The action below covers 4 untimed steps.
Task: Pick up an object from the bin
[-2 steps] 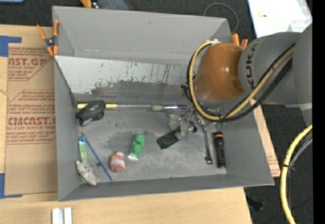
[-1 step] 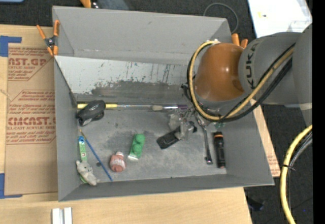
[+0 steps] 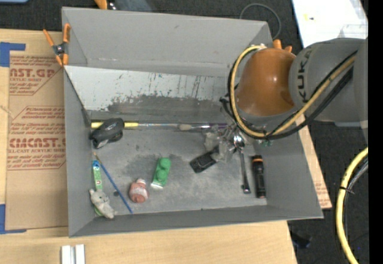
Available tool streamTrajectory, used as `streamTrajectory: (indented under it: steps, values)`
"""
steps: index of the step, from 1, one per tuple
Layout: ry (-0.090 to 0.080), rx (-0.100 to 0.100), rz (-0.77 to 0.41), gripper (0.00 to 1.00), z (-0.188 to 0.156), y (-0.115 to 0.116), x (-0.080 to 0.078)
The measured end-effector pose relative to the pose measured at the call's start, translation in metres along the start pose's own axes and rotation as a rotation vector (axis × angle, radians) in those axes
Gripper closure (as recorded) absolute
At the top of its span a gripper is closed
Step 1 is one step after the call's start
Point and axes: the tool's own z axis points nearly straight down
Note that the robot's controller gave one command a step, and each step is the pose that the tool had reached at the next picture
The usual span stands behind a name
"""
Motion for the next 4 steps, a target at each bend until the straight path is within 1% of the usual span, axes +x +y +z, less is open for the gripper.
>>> streamTrajectory:
  steps: [1,2,3,4]
  values:
    - [-0.002,-0.001,0.1,1.0,-0.001,-0.039,0.061]
    - [-0.006,0.003,0.054,1.0,-0.001,0.008,0.031]
    - [0.0,0.004,-0.66,1.0,-0.045,-0.041,0.051]
    - [-0.001,0.001,-0.661,1.0,-0.044,-0.04,0.051]
